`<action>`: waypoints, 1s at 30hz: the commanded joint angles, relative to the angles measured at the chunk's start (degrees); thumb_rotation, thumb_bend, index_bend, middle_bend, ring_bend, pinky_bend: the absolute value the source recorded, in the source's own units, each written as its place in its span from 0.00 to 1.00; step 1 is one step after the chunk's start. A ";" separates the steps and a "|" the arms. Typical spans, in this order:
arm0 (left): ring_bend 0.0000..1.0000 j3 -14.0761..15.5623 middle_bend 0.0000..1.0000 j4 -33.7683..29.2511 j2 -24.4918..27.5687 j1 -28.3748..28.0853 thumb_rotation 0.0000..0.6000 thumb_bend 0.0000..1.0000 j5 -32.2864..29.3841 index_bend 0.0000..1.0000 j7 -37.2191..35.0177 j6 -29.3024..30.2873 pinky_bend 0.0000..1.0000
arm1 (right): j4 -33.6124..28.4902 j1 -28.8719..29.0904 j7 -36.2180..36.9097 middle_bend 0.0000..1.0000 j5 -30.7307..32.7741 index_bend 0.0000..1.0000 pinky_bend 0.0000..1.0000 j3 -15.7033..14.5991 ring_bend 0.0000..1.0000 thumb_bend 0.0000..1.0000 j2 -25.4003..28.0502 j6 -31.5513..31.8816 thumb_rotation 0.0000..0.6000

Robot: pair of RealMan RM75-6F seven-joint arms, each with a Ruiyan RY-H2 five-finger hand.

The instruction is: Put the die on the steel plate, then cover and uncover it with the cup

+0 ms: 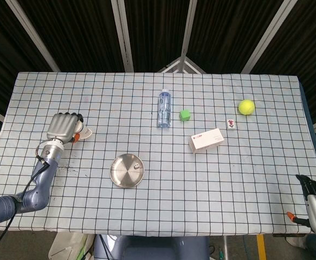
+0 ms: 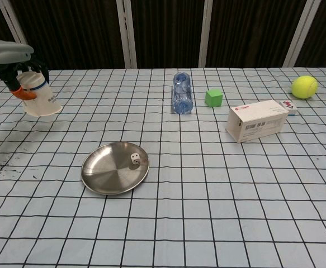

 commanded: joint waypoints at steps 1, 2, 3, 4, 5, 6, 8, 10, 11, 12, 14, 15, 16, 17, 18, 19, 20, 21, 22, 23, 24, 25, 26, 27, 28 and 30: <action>0.31 1.28 0.42 0.60 -0.89 -0.61 1.00 0.50 -4.01 0.45 2.81 -1.31 0.33 | -0.05 0.03 -0.07 0.12 -0.05 0.11 0.06 -0.03 0.13 0.04 -0.04 -0.03 1.00; 0.31 1.35 0.42 0.43 -0.87 -0.70 1.00 0.50 -4.66 0.45 3.13 -1.49 0.33 | -0.08 0.04 -0.10 0.12 -0.09 0.11 0.06 -0.03 0.13 0.04 -0.03 -0.02 1.00; 0.31 1.46 0.42 0.20 -0.84 -0.78 1.00 0.50 -5.24 0.45 3.45 -1.70 0.33 | -0.09 0.03 -0.12 0.12 -0.09 0.11 0.06 -0.02 0.13 0.04 -0.03 0.01 1.00; 0.31 1.55 0.42 -0.22 -0.72 -0.96 1.00 0.50 -6.19 0.45 3.97 -1.92 0.33 | -0.15 0.00 -0.15 0.12 -0.13 0.11 0.06 -0.03 0.13 0.04 0.00 0.09 1.00; 0.31 1.61 0.42 -0.62 -0.59 -1.12 1.00 0.50 -7.03 0.45 4.44 -1.97 0.33 | -0.16 0.00 -0.17 0.12 -0.13 0.11 0.06 -0.03 0.13 0.04 0.00 0.11 1.00; 0.31 1.70 0.42 -0.79 -0.51 -1.22 1.00 0.50 -7.37 0.45 4.75 -1.94 0.33 | -0.16 -0.01 -0.17 0.12 -0.13 0.11 0.06 -0.03 0.13 0.04 0.00 0.12 1.00; 0.31 2.59 0.42 -1.36 -0.18 -1.16 1.00 0.50 -7.43 0.45 5.69 -1.83 0.33 | -0.20 -0.03 -0.12 0.12 -0.20 0.11 0.06 -0.05 0.13 0.04 0.01 0.19 1.00; 0.31 2.05 0.42 -1.65 -0.33 -1.34 1.00 0.50 -7.88 0.45 5.43 -1.55 0.34 | -0.24 -0.03 -0.07 0.12 -0.31 0.11 0.06 -0.06 0.13 0.04 0.02 0.24 1.00; 0.31 1.93 0.42 -1.59 -0.46 -1.36 1.00 0.50 -7.89 0.45 5.28 -1.45 0.34 | -0.24 -0.04 -0.05 0.12 -0.32 0.11 0.06 -0.08 0.13 0.04 0.03 0.24 1.00; 0.31 1.70 0.42 -1.34 -0.80 -1.36 1.00 0.50 -7.46 0.45 4.92 -1.21 0.34 | -0.23 -0.04 -0.04 0.12 -0.31 0.11 0.06 -0.09 0.13 0.04 0.03 0.22 1.00; 0.31 1.27 0.42 -0.89 -1.34 -1.22 1.00 0.50 -6.30 0.45 3.75 -1.16 0.35 | -0.21 -0.02 -0.06 0.12 -0.21 0.11 0.06 -0.08 0.13 0.04 0.02 0.15 1.00; 0.31 0.98 0.42 -0.50 -1.74 -1.05 1.00 0.50 -5.43 0.45 2.79 -1.14 0.35 | -0.14 0.00 -0.03 0.12 -0.10 0.11 0.06 -0.06 0.13 0.04 -0.01 0.06 1.00; 0.31 0.94 0.42 -0.07 -2.09 -0.93 1.00 0.50 -4.57 0.45 2.21 -1.17 0.35 | -0.11 0.00 -0.02 0.12 -0.05 0.11 0.06 -0.07 0.13 0.04 -0.05 0.01 1.00; 0.30 1.06 0.42 0.35 -2.37 -0.86 1.00 0.50 -3.87 0.45 1.91 -1.28 0.35 | -0.10 0.02 -0.02 0.12 -0.02 0.11 0.06 -0.06 0.13 0.04 -0.06 -0.01 1.00; 0.30 1.13 0.42 0.73 -2.68 -0.81 1.00 0.50 -3.27 0.45 1.61 -1.41 0.35 | -0.07 0.04 -0.02 0.12 -0.02 0.11 0.06 -0.04 0.13 0.04 -0.08 -0.03 1.00; 0.30 1.12 0.41 0.93 -2.84 -0.78 1.00 0.50 -3.01 0.45 1.41 -1.44 0.35 | -0.05 0.05 -0.02 0.12 -0.01 0.11 0.06 -0.04 0.13 0.04 -0.09 -0.04 1.00; 0.30 1.00 0.41 1.25 -3.20 -0.71 1.00 0.50 -2.36 0.45 0.81 -1.56 0.35 | -0.03 0.07 0.00 0.12 -0.05 0.11 0.06 -0.05 0.13 0.04 -0.11 -0.07 1.00; 0.29 0.93 0.40 1.42 -3.37 -0.65 1.00 0.50 -2.02 0.45 0.46 -1.62 0.35 | 0.00 0.09 0.01 0.12 -0.08 0.11 0.06 -0.06 0.13 0.04 -0.13 -0.09 1.00; 0.29 0.77 0.40 1.73 -3.68 -0.50 1.00 0.50 -1.22 0.44 -0.39 -1.78 0.35 | 0.06 0.11 0.06 0.12 -0.11 0.11 0.06 -0.06 0.13 0.04 -0.16 -0.11 1.00; 0.29 0.71 0.39 2.05 -3.94 -0.32 1.00 0.50 -0.49 0.44 -1.20 -2.05 0.35 | 0.10 0.12 0.06 0.12 -0.13 0.11 0.06 -0.07 0.13 0.04 -0.18 -0.13 1.00; 0.28 0.80 0.38 2.43 -4.13 -0.16 1.00 0.50 0.09 0.43 -1.70 -2.29 0.34 | 0.11 0.13 0.06 0.12 -0.13 0.11 0.06 -0.06 0.13 0.04 -0.16 -0.12 1.00; 0.27 1.05 0.37 2.99 -4.36 0.00 1.00 0.50 0.79 0.43 -2.09 -2.56 0.34 | 0.14 0.10 0.10 0.12 -0.12 0.11 0.06 -0.07 0.13 0.04 -0.17 -0.09 1.00; 0.26 1.22 0.36 3.30 -4.49 0.11 1.00 0.49 1.09 0.41 -2.27 -2.76 0.34 | 0.13 0.08 0.12 0.12 -0.11 0.11 0.06 -0.06 0.13 0.04 -0.17 -0.04 1.00; 0.25 1.36 0.35 3.59 -4.57 0.22 1.00 0.49 1.31 0.40 -2.51 -3.09 0.34 | 0.12 0.07 0.16 0.12 -0.12 0.11 0.06 -0.02 0.13 0.04 -0.14 0.03 1.00; 0.24 1.44 0.33 3.80 -4.63 0.28 1.00 0.49 1.39 0.38 -2.69 -3.40 0.34 | 0.15 0.05 0.17 0.12 -0.15 0.11 0.06 -0.05 0.13 0.04 -0.14 0.06 1.00; 0.20 1.55 0.27 4.02 -4.67 0.36 1.00 0.46 1.52 0.33 -2.84 -3.68 0.32 | 0.14 0.04 0.21 0.12 -0.14 0.11 0.06 -0.07 0.13 0.04 -0.13 0.04 1.00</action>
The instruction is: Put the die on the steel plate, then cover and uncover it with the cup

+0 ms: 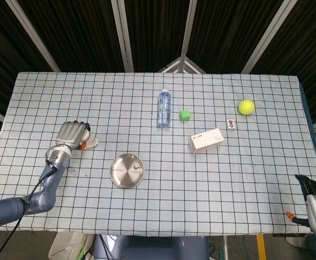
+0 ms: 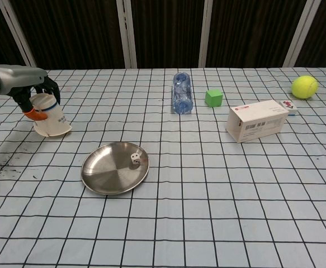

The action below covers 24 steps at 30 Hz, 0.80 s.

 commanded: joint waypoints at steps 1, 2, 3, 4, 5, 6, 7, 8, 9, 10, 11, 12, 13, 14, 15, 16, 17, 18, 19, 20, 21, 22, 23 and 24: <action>0.19 0.26 0.25 0.27 -0.10 0.16 1.00 0.45 0.17 0.31 -0.25 -0.60 0.31 | -0.02 0.01 0.01 0.12 0.00 0.11 0.06 -0.02 0.13 0.04 0.01 -0.05 1.00; 0.15 0.41 0.21 0.26 0.03 0.14 1.00 0.42 -0.05 0.28 -0.13 -1.01 0.30 | -0.04 0.03 -0.05 0.12 -0.04 0.11 0.06 -0.04 0.13 0.04 0.00 -0.08 1.00; 0.11 0.52 0.16 0.21 0.14 0.08 1.00 0.38 -0.22 0.23 0.06 -1.24 0.28 | -0.05 0.04 -0.08 0.12 -0.06 0.11 0.06 -0.04 0.13 0.04 -0.01 -0.06 1.00; 0.08 0.72 0.13 0.08 0.34 0.00 1.00 0.36 -0.54 0.20 0.41 -1.52 0.26 | -0.06 0.04 -0.10 0.12 -0.08 0.11 0.06 -0.04 0.13 0.04 -0.01 -0.04 1.00; 0.05 0.87 0.09 -0.15 0.57 -0.11 1.00 0.33 -0.96 0.17 0.80 -1.76 0.24 | -0.07 0.03 -0.09 0.12 -0.07 0.11 0.06 -0.04 0.13 0.04 0.00 -0.03 1.00; 0.02 1.17 0.05 -0.68 1.09 -0.34 1.00 0.31 -1.75 0.13 1.62 -2.13 0.21 | -0.06 0.02 -0.08 0.12 -0.01 0.11 0.06 -0.03 0.13 0.04 0.00 -0.02 1.00; 0.01 1.18 0.03 -1.13 1.40 -0.48 1.00 0.29 -2.12 0.10 1.90 -2.21 0.18 | -0.06 0.02 -0.10 0.12 0.04 0.11 0.06 -0.02 0.13 0.04 0.00 -0.02 1.00; 0.00 1.08 0.01 -1.61 1.70 -0.54 1.00 0.27 -2.25 0.07 1.92 -2.16 0.15 | -0.07 0.02 -0.13 0.12 0.07 0.11 0.06 -0.01 0.13 0.04 0.00 -0.04 1.00; 0.00 0.97 0.00 -2.26 2.12 -0.54 1.00 0.25 -2.12 0.05 1.87 -1.86 0.12 | -0.09 0.03 -0.17 0.12 0.07 0.11 0.06 -0.03 0.13 0.04 0.00 -0.06 1.00; 0.00 0.85 0.00 -2.86 2.51 -0.49 1.00 0.23 -1.63 0.03 1.77 -1.34 0.11 | -0.10 0.05 -0.22 0.12 -0.01 0.11 0.06 -0.05 0.13 0.04 0.00 -0.05 1.00; 0.00 0.81 0.00 -3.06 2.62 -0.45 1.00 0.22 -1.35 0.02 1.67 -1.13 0.09 | -0.10 0.05 -0.24 0.12 -0.04 0.11 0.06 -0.05 0.13 0.04 -0.02 -0.04 1.00; 0.00 0.70 0.00 -3.47 2.85 -0.33 1.00 0.22 -0.38 0.01 1.46 -0.42 0.08 | -0.12 0.06 -0.31 0.12 -0.10 0.11 0.06 -0.07 0.13 0.04 -0.04 -0.03 1.00; 0.00 0.70 0.00 -3.69 2.99 -0.26 1.00 0.22 0.18 0.00 1.42 -0.01 0.07 | -0.10 0.07 -0.33 0.12 -0.09 0.11 0.06 -0.08 0.13 0.04 -0.06 -0.06 1.00; 0.00 0.78 0.00 -4.28 3.35 -0.08 1.00 0.21 1.20 0.00 1.46 0.82 0.07 | -0.13 0.07 -0.36 0.12 -0.11 0.11 0.06 -0.09 0.13 0.04 -0.08 -0.06 1.00; 0.00 0.87 0.00 -5.13 3.81 0.11 1.00 0.21 2.29 0.01 1.53 1.75 0.06 | -0.18 0.07 -0.39 0.12 -0.11 0.11 0.06 -0.10 0.13 0.04 -0.07 -0.05 1.00; 0.00 1.00 0.00 -6.36 4.47 0.36 1.00 0.21 3.42 0.01 1.63 2.72 0.06 | -0.21 0.07 -0.43 0.12 -0.14 0.11 0.06 -0.12 0.13 0.04 -0.06 -0.06 1.00; 0.00 1.12 0.00 -8.16 5.32 0.77 1.00 0.20 4.41 0.01 1.61 3.84 0.07 | -0.21 0.08 -0.46 0.12 -0.16 0.11 0.06 -0.12 0.13 0.04 -0.08 -0.06 1.00; 0.00 1.16 0.01 -9.33 5.83 1.07 1.00 0.20 5.02 0.02 1.51 4.57 0.09 | -0.21 0.08 -0.45 0.12 -0.17 0.11 0.06 -0.13 0.13 0.04 -0.08 -0.05 1.00; 0.00 1.52 0.02 -12.64 7.28 2.03 1.00 0.20 6.88 0.04 1.20 6.53 0.10 | -0.25 0.05 -0.36 0.12 -0.20 0.11 0.06 -0.12 0.13 0.04 -0.06 0.01 1.00; 0.00 2.33 0.03 -16.33 8.96 3.49 1.00 0.21 8.92 0.07 0.84 8.88 0.11 | -0.28 0.03 -0.27 0.12 -0.22 0.11 0.06 -0.10 0.13 0.04 -0.02 0.09 1.00; 0.00 3.26 0.04 -19.93 10.48 5.37 1.00 0.21 10.82 0.10 0.21 11.69 0.11 | -0.34 0.02 -0.22 0.12 -0.26 0.11 0.06 -0.07 0.13 0.04 0.03 0.16 1.00; 0.00 4.45 0.05 -23.10 11.60 7.68 1.00 0.21 13.28 0.12 -0.55 15.27 0.11 | -0.40 -0.01 -0.13 0.12 -0.31 0.11 0.06 -0.07 0.13 0.04 0.10 0.23 1.00; 0.00 6.91 0.05 -25.87 12.47 11.11 1.00 0.21 17.82 0.13 -1.30 20.27 0.11 | -0.48 -0.07 -0.03 0.12 -0.42 0.11 0.06 -0.10 0.13 0.04 0.19 0.36 1.00; 0.00 8.78 0.04 -26.62 12.67 13.39 1.00 0.21 20.77 0.14 -1.75 23.24 0.11 | -0.60 -0.13 0.00 0.12 -0.56 0.11 0.06 -0.12 0.13 0.04 0.26 0.53 1.00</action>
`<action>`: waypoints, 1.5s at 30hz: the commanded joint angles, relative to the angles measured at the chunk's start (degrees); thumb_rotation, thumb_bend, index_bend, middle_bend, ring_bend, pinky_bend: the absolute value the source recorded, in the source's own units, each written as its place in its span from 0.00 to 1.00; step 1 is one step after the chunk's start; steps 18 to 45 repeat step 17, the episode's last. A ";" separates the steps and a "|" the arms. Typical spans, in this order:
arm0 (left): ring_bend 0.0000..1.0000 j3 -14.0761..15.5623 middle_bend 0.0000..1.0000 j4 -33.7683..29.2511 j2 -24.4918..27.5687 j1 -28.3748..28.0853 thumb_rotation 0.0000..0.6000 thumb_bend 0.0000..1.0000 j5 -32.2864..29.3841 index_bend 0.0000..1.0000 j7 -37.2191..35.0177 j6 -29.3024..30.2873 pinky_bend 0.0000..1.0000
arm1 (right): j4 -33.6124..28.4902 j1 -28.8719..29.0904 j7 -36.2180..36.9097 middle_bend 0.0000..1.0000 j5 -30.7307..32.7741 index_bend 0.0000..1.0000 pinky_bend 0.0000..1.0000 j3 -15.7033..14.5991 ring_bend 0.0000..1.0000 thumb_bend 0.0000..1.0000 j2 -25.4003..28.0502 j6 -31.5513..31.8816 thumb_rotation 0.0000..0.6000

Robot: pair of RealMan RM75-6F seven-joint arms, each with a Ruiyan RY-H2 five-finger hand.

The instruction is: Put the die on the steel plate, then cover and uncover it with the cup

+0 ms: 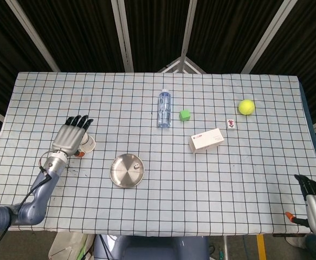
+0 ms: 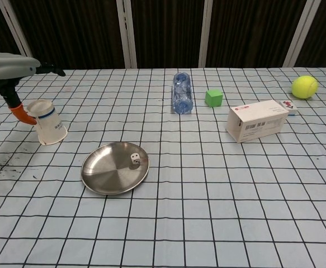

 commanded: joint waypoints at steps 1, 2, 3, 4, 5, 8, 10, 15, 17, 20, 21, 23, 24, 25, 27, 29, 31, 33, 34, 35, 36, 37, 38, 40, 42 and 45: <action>0.00 7.43 0.04 -11.44 5.03 11.25 1.00 0.21 14.22 0.15 -2.77 16.29 0.11 | -0.20 -0.11 0.04 0.12 -0.24 0.11 0.06 -0.05 0.13 0.04 0.13 0.26 1.00; 0.00 9.49 0.04 -11.47 4.98 13.98 1.00 0.21 16.36 0.16 -3.53 19.26 0.11 | -0.31 -0.18 -0.01 0.12 -0.44 0.11 0.06 -0.11 0.13 0.04 0.17 0.45 1.00; 0.00 10.83 0.04 -11.11 4.65 16.29 1.00 0.21 18.25 0.16 -4.87 21.80 0.11 | -0.45 -0.23 -0.11 0.12 -0.69 0.11 0.06 -0.11 0.13 0.04 0.20 0.72 1.00; 0.00 12.05 0.04 -9.78 3.86 19.46 1.00 0.21 20.56 0.17 -7.87 25.11 0.11 | -0.60 -0.36 -0.20 0.12 -1.06 0.11 0.06 -0.14 0.13 0.04 0.21 1.17 1.00; 0.00 12.61 0.05 -8.59 3.35 21.10 1.00 0.22 21.77 0.18 -9.71 26.63 0.11 | -0.68 -0.41 -0.27 0.12 -1.32 0.11 0.06 -0.15 0.13 0.04 0.21 1.42 1.00; 0.00 13.42 0.07 -4.08 1.92 25.09 1.00 0.26 24.97 0.22 -15.46 29.84 0.11 | -0.86 -0.59 -0.64 0.12 -1.93 0.11 0.06 -0.28 0.13 0.04 0.19 2.00 1.00; 0.00 13.46 0.08 -1.43 1.20 26.64 1.00 0.27 25.97 0.23 -18.59 30.46 0.11 | -0.85 -0.55 -0.85 0.12 -2.28 0.11 0.06 -0.33 0.13 0.04 0.11 2.11 1.00; 0.00 12.93 0.06 3.12 0.30 28.56 1.00 0.28 28.83 0.23 -23.78 30.18 0.11 | -0.42 -0.52 -1.12 0.12 -2.90 0.11 0.06 -0.33 0.12 0.04 -0.27 2.49 1.00; 0.00 12.53 0.07 3.27 0.29 29.35 1.00 0.28 31.14 0.23 -25.48 31.65 0.11 | 0.02 -0.48 -0.98 0.12 -3.55 0.11 0.06 -0.24 0.12 0.04 -0.50 2.98 1.00; 0.00 12.53 0.07 3.27 0.29 29.35 1.00 0.28 31.14 0.23 -25.48 31.65 0.11 | 0.02 -0.48 -0.98 0.12 -3.55 0.11 0.06 -0.24 0.12 0.04 -0.50 2.98 1.00; 0.00 12.53 0.07 3.27 0.29 29.35 1.00 0.28 31.14 0.23 -25.48 31.65 0.11 | 0.02 -0.48 -0.98 0.12 -3.55 0.11 0.06 -0.24 0.12 0.04 -0.50 2.98 1.00; 0.00 12.53 0.07 3.27 0.29 29.35 1.00 0.28 31.14 0.23 -25.48 31.65 0.11 | 0.02 -0.48 -0.98 0.12 -3.55 0.11 0.06 -0.24 0.12 0.04 -0.50 2.98 1.00; 0.00 12.53 0.07 3.27 0.29 29.35 1.00 0.28 31.14 0.23 -25.48 31.65 0.11 | 0.02 -0.48 -0.98 0.12 -3.55 0.11 0.06 -0.24 0.12 0.04 -0.50 2.98 1.00; 0.00 12.53 0.07 3.27 0.29 29.35 1.00 0.28 31.14 0.23 -25.48 31.65 0.11 | 0.02 -0.48 -0.98 0.12 -3.55 0.11 0.06 -0.24 0.12 0.04 -0.50 2.98 1.00; 0.00 12.53 0.07 3.27 0.29 29.35 1.00 0.28 31.14 0.23 -25.48 31.65 0.11 | 0.02 -0.48 -0.98 0.12 -3.55 0.11 0.06 -0.24 0.12 0.04 -0.50 2.98 1.00; 0.00 12.53 0.07 3.27 0.29 29.35 1.00 0.28 31.14 0.23 -25.48 31.65 0.11 | 0.02 -0.48 -0.98 0.12 -3.55 0.11 0.06 -0.24 0.12 0.04 -0.50 2.98 1.00; 0.00 12.53 0.07 3.27 0.29 29.35 1.00 0.28 31.14 0.23 -25.48 31.65 0.11 | 0.02 -0.48 -0.98 0.12 -3.55 0.11 0.06 -0.24 0.12 0.04 -0.50 2.98 1.00; 0.00 12.53 0.07 3.27 0.29 29.35 1.00 0.28 31.14 0.23 -25.48 31.65 0.11 | 0.02 -0.48 -0.98 0.12 -3.55 0.11 0.06 -0.24 0.12 0.04 -0.50 2.98 1.00; 0.00 12.53 0.07 3.27 0.29 29.35 1.00 0.28 31.14 0.23 -25.48 31.65 0.11 | 0.02 -0.48 -0.98 0.12 -3.55 0.11 0.06 -0.24 0.12 0.04 -0.50 2.98 1.00; 0.00 12.53 0.07 3.27 0.29 29.35 1.00 0.28 31.14 0.23 -25.48 31.65 0.11 | 0.02 -0.48 -0.98 0.12 -3.55 0.11 0.06 -0.24 0.12 0.04 -0.50 2.98 1.00; 0.00 12.53 0.07 3.27 0.29 29.35 1.00 0.28 31.14 0.23 -25.48 31.65 0.11 | 0.02 -0.48 -0.98 0.12 -3.55 0.11 0.06 -0.24 0.12 0.04 -0.50 2.98 1.00; 0.00 12.53 0.07 3.27 0.29 29.35 1.00 0.28 31.14 0.23 -25.48 31.65 0.11 | 0.02 -0.48 -0.98 0.12 -3.55 0.11 0.06 -0.24 0.12 0.04 -0.50 2.98 1.00; 0.00 12.53 0.07 3.27 0.29 29.35 1.00 0.28 31.14 0.23 -25.48 31.65 0.11 | 0.02 -0.48 -0.98 0.12 -3.55 0.11 0.06 -0.24 0.12 0.04 -0.50 2.98 1.00; 0.00 12.53 0.07 3.27 0.29 29.35 1.00 0.28 31.14 0.23 -25.48 31.65 0.11 | 0.02 -0.48 -0.98 0.12 -3.55 0.11 0.06 -0.24 0.12 0.04 -0.50 2.98 1.00; 0.00 12.53 0.07 3.27 0.29 29.35 1.00 0.28 31.14 0.23 -25.48 31.65 0.11 | 0.02 -0.48 -0.98 0.12 -3.55 0.11 0.06 -0.24 0.12 0.04 -0.50 2.98 1.00; 0.00 12.53 0.07 3.27 0.29 29.35 1.00 0.28 31.14 0.23 -25.48 31.65 0.11 | 0.02 -0.48 -0.98 0.12 -3.55 0.11 0.06 -0.24 0.12 0.04 -0.50 2.98 1.00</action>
